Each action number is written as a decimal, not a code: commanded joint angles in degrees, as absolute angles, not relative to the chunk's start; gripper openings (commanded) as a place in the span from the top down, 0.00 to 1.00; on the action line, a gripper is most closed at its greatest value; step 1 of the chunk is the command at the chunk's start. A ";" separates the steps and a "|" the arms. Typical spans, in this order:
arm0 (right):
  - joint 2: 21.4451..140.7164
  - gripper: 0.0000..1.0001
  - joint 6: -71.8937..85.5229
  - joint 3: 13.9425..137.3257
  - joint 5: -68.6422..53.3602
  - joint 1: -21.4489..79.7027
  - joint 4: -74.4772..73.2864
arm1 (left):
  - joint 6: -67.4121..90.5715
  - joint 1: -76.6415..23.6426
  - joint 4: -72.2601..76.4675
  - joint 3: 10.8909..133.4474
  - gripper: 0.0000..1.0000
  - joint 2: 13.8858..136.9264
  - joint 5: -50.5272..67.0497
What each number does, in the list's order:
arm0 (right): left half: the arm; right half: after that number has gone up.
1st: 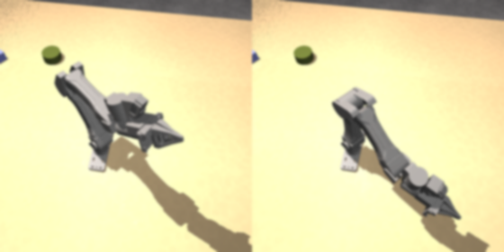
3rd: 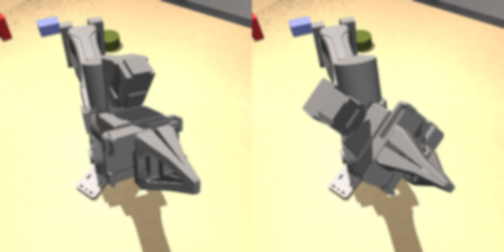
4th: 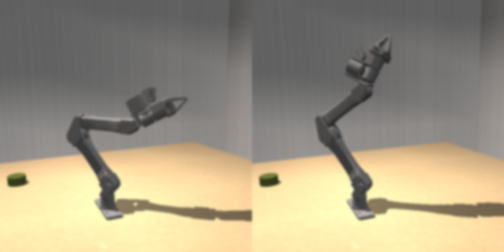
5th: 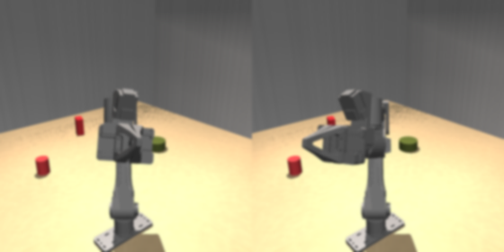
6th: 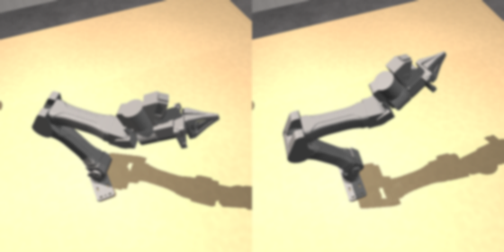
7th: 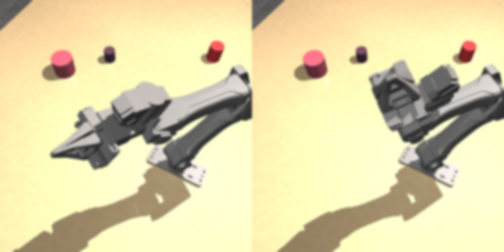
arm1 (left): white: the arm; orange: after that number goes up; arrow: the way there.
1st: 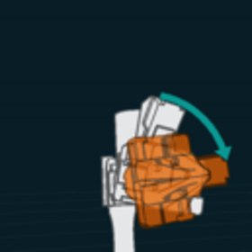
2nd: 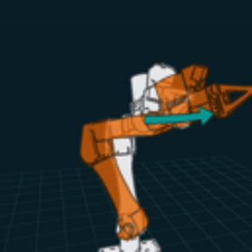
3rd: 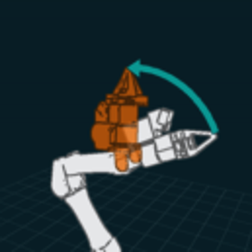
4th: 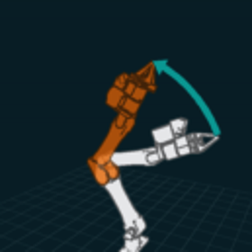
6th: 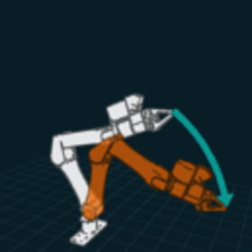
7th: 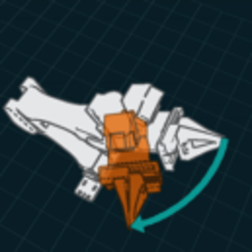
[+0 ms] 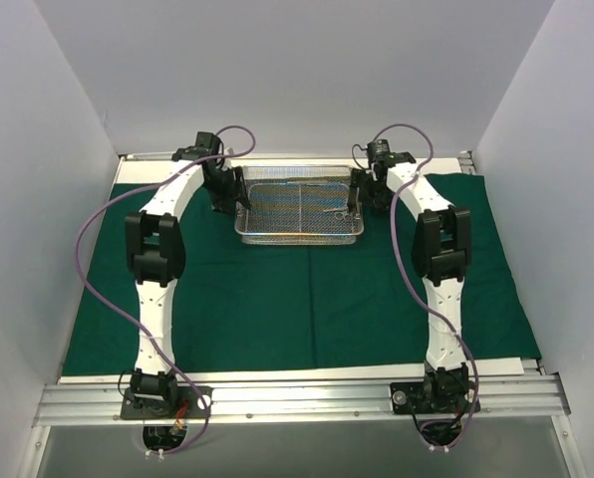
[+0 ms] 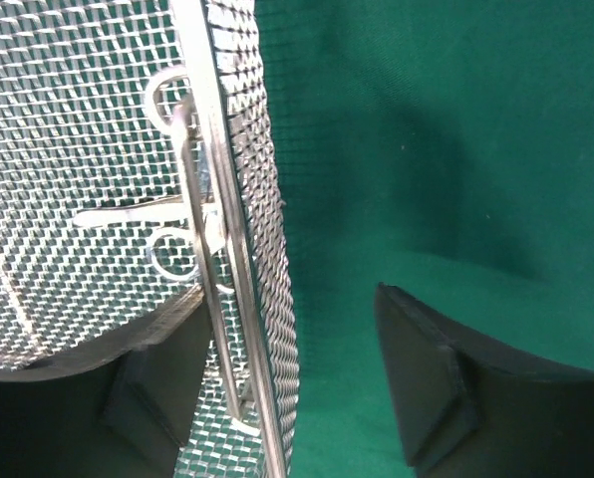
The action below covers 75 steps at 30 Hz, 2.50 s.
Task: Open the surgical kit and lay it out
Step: Pick up the container from the surgical kit, then place the container in the surgical kit.
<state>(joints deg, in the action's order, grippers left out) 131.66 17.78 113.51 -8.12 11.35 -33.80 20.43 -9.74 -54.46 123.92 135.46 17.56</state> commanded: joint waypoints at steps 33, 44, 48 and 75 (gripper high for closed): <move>83.96 1.00 37.00 75.60 -0.19 6.07 -35.50 | 20.56 -25.04 -47.20 141.22 0.98 132.17 24.61; 64.69 1.00 37.71 59.51 1.84 -5.17 -43.93 | 31.98 -36.65 -34.55 148.89 0.98 142.29 26.01; 63.64 1.00 35.60 58.10 2.63 -9.65 -45.35 | 34.45 -39.10 -29.98 148.18 0.98 144.92 27.95; 66.27 0.75 35.33 49.75 2.20 -14.85 -50.62 | 33.84 -38.32 -23.82 134.04 0.57 145.55 30.06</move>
<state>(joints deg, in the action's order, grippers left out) 65.41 34.76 47.94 5.15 -14.09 -46.83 33.30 -38.06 -28.49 136.86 149.88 28.10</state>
